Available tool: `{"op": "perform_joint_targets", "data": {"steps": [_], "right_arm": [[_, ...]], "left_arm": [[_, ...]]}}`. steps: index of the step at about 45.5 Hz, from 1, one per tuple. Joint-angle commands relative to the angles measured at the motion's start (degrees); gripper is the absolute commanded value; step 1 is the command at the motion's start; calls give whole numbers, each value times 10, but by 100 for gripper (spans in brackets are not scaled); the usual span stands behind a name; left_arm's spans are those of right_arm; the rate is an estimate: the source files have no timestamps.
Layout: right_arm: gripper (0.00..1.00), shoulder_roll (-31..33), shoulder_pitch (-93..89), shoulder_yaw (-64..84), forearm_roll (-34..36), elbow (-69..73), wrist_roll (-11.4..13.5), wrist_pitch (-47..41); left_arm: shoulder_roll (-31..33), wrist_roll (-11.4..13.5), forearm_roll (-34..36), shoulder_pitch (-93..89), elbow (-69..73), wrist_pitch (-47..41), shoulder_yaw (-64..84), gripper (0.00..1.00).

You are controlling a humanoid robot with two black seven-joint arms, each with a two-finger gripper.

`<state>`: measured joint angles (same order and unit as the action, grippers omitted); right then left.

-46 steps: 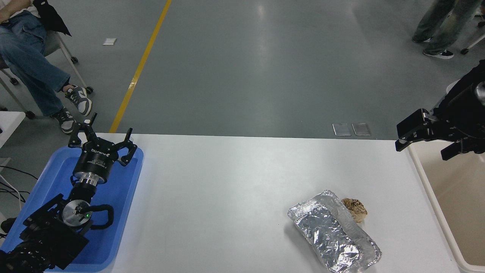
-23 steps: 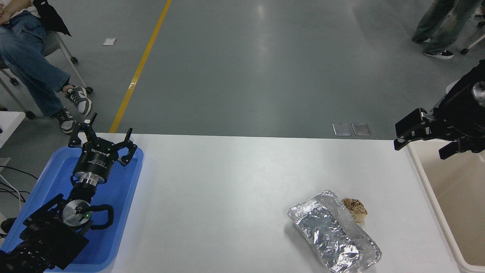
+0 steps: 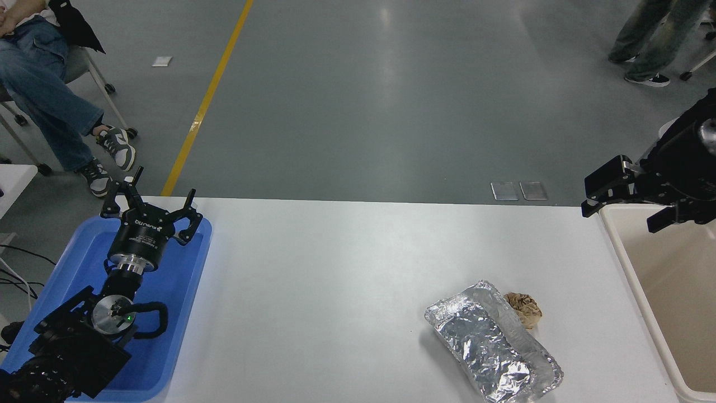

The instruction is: Pick up foil plate and place in dustbin

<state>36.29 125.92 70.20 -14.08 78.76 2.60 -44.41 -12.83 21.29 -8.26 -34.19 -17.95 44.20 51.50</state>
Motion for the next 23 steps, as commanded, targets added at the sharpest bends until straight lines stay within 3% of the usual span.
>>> {"op": "perform_joint_targets", "data": {"steps": [1, 12, 15, 19, 23], "right_arm": [[100, -5, -70, -40, -26, -3, -3, 55], [100, -42, -229, -146, -158, -13, -10, 156], [100, -51, -260, -159, -200, -31, -23, 168], [100, -54, -291, -161, -254, -60, -60, 179], [100, -54, -313, -161, -267, -66, -68, 180]], "left_arm": [[0, 0, 0, 0, -1, 0, 0, 100], [0, 0, 0, 0, 0, 0, 0, 100], [0, 0, 0, 0, 0, 0, 0, 100], [0, 1, 0, 0, 0, 0, 0, 100], [0, 1, 0, 0, 0, 0, 0, 100]]}}
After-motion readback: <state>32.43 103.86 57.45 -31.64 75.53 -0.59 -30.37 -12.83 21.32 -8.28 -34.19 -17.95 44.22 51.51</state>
